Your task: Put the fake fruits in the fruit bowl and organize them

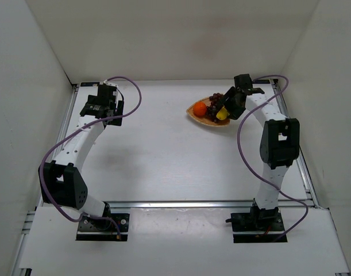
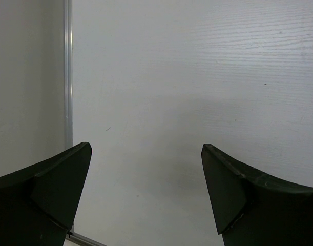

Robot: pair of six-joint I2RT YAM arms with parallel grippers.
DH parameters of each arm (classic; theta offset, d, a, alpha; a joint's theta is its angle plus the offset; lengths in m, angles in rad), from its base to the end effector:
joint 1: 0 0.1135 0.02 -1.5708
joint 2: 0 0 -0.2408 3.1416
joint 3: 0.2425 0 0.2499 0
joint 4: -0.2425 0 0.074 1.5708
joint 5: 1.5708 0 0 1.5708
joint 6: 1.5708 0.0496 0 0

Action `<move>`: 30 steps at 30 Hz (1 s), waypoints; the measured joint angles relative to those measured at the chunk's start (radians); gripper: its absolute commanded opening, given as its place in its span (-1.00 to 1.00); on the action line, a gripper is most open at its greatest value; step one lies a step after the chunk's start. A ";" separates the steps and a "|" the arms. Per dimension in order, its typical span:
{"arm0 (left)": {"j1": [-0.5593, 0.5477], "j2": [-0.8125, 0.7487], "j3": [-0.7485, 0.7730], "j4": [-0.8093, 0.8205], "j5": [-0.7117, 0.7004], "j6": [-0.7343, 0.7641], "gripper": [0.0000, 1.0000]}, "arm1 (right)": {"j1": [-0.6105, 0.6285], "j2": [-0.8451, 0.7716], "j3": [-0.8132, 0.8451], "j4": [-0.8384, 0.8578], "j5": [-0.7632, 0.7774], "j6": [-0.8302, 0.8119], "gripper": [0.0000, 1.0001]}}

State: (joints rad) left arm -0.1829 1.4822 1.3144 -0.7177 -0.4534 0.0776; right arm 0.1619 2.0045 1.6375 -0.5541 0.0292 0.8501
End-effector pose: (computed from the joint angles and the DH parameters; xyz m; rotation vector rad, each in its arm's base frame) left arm 0.3215 -0.0374 0.2802 0.1155 2.3963 0.5059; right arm 0.4383 0.0701 0.2026 0.8663 2.3806 0.3811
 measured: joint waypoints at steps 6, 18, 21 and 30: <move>0.000 0.001 0.004 -0.009 0.000 0.000 0.99 | 0.011 -0.029 -0.002 -0.024 -0.009 -0.065 0.86; 0.044 -0.006 0.008 -0.010 -0.020 0.001 0.99 | -0.151 -0.525 -0.199 -0.068 -0.032 -0.218 1.00; 0.097 -0.019 0.005 -0.009 -0.026 -0.006 0.99 | -0.328 -0.569 -0.283 -0.080 -0.086 -0.249 1.00; 0.261 -0.156 -0.174 -0.016 -0.038 -0.044 0.99 | -0.445 -0.573 -0.523 -0.138 -0.164 -0.322 1.00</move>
State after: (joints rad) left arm 0.0776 1.3266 1.1400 -0.7334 -0.4915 0.0338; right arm -0.2829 1.4319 1.1149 -0.6918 -0.1345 0.5285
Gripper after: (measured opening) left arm 0.994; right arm 0.996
